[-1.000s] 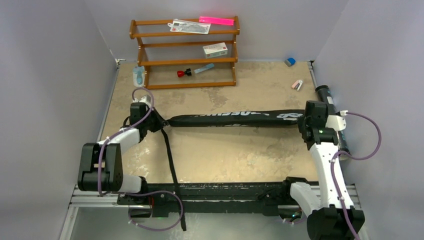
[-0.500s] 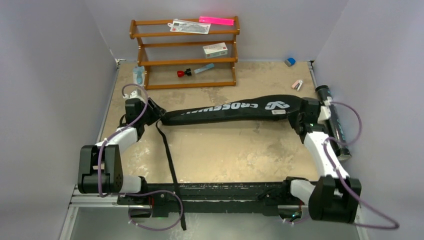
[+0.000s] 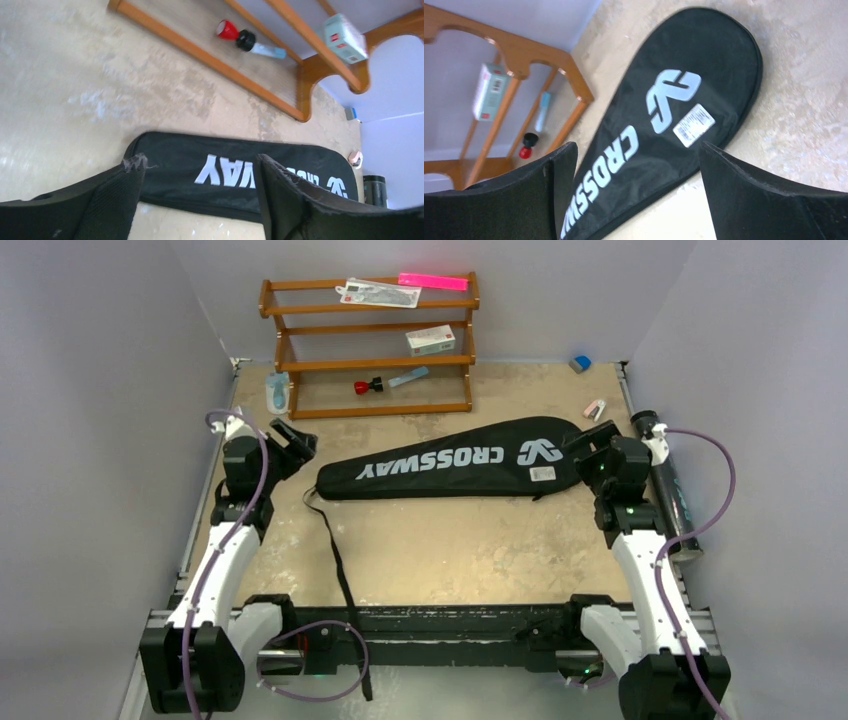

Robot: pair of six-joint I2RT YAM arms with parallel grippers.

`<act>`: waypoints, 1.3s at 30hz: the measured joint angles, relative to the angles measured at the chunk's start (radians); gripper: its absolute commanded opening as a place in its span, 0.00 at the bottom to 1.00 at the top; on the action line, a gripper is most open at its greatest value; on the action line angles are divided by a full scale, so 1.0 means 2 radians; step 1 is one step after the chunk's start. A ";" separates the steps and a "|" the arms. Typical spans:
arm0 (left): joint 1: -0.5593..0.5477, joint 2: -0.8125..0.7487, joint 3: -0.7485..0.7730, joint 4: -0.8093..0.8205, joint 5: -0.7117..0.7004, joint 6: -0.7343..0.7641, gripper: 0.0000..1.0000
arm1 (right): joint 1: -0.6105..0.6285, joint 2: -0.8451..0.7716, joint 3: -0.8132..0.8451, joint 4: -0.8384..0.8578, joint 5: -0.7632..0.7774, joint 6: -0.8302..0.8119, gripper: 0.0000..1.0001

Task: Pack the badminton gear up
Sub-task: Adjust the racket bag at the center of the board.

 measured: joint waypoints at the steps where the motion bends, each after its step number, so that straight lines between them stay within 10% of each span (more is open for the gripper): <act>1: 0.000 -0.009 -0.002 -0.017 -0.005 -0.011 0.71 | 0.000 0.001 0.000 -0.006 0.000 -0.002 0.86; 10: -0.031 -0.077 -0.040 -0.195 -0.080 -0.056 0.78 | 0.000 0.002 -0.016 -0.063 -0.003 -0.017 0.83; 21: -0.255 0.047 -0.014 -0.399 -0.256 -0.224 0.66 | 0.000 -0.014 -0.030 -0.074 -0.012 -0.017 0.83; 35: -0.373 0.120 -0.015 -0.432 -0.283 -0.325 0.53 | 0.000 -0.029 -0.038 -0.082 -0.016 -0.009 0.82; 39: -0.373 0.145 -0.015 -0.422 -0.279 -0.326 0.15 | 0.000 -0.032 -0.042 -0.082 -0.019 -0.008 0.82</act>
